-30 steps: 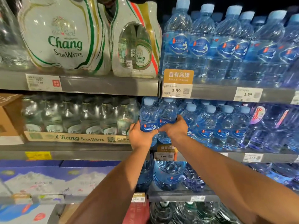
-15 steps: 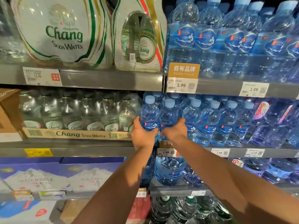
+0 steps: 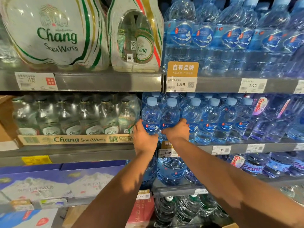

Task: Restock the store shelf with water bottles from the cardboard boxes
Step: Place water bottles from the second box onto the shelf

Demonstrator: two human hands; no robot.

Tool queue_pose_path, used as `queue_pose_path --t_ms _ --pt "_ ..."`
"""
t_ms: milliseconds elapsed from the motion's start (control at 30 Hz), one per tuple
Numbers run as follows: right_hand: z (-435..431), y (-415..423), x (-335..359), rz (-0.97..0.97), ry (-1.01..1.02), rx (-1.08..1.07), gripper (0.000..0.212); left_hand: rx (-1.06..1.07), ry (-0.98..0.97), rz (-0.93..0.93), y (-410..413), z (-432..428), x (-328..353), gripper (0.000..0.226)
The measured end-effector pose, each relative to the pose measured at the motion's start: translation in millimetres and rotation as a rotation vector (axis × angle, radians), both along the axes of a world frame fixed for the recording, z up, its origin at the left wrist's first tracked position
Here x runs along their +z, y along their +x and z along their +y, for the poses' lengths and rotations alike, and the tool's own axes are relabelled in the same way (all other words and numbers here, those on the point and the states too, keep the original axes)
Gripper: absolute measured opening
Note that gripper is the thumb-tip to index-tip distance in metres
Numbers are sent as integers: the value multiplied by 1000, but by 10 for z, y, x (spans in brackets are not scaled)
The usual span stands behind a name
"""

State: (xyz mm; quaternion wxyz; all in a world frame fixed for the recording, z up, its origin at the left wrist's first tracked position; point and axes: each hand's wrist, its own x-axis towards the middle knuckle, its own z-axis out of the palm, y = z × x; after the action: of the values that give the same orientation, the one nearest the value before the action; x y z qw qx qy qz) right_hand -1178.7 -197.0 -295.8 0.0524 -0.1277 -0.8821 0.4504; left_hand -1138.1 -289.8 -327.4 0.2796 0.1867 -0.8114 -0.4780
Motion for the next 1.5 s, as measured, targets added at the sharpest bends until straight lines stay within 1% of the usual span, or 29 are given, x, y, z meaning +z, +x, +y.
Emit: queue_pose_path --t_ms 167,333,467,533,600,667,800,900,1000,1067,1133,1200,1267,1300,1367,1433,1500 --pt "4 29 -31 46 -18 -1 48 -17 -29 -10 38 -9 -4 53" --pt "-15 80 -38 61 -20 -43 57 -38 -12 -35 65 -6 -22 67" --pt "18 102 -58 93 20 -42 41 -34 -18 -69 68 -6 -20 70" --pt "8 128 -96 134 4 -63 41 -26 -15 -77 62 4 -25 71" --pt "-4 149 -118 165 -53 -102 43 -25 -23 -76 53 8 -42 71" --pt "9 156 -118 164 -94 -135 43 -40 -18 -54 38 -1 -70 70" --pt "67 147 -109 129 -91 -95 43 -47 2 -24 31 -8 -80 70" --pt "111 171 -149 97 -105 -75 41 -43 28 -8 68 15 -81 64" --pt "243 209 -218 1 4 8 38 -4 22 -87 148 49 -79 64" --pt "386 220 -233 -46 143 119 33 33 -67 -173 229 75 -81 60" --pt "534 209 -216 -57 266 275 31 18 -211 -292 323 123 -73 52" --pt "688 202 -165 -63 431 438 35 11 -399 -482 390 228 -7 48" --pt "843 200 -99 -54 648 567 29 23 -575 -645 418 380 89 40" --pt "911 189 -70 -43 724 620 26 14 -660 -715 425 478 134 37" --pt "1037 182 -19 -40 820 691 31 -3 -786 -820 451 689 199 36" --pt "1162 199 8 -30 887 731 29 -2 -821 -867 465 881 232 37" --pt "1278 215 9 12 882 775 26 6 -851 -876 492 1050 243 36"
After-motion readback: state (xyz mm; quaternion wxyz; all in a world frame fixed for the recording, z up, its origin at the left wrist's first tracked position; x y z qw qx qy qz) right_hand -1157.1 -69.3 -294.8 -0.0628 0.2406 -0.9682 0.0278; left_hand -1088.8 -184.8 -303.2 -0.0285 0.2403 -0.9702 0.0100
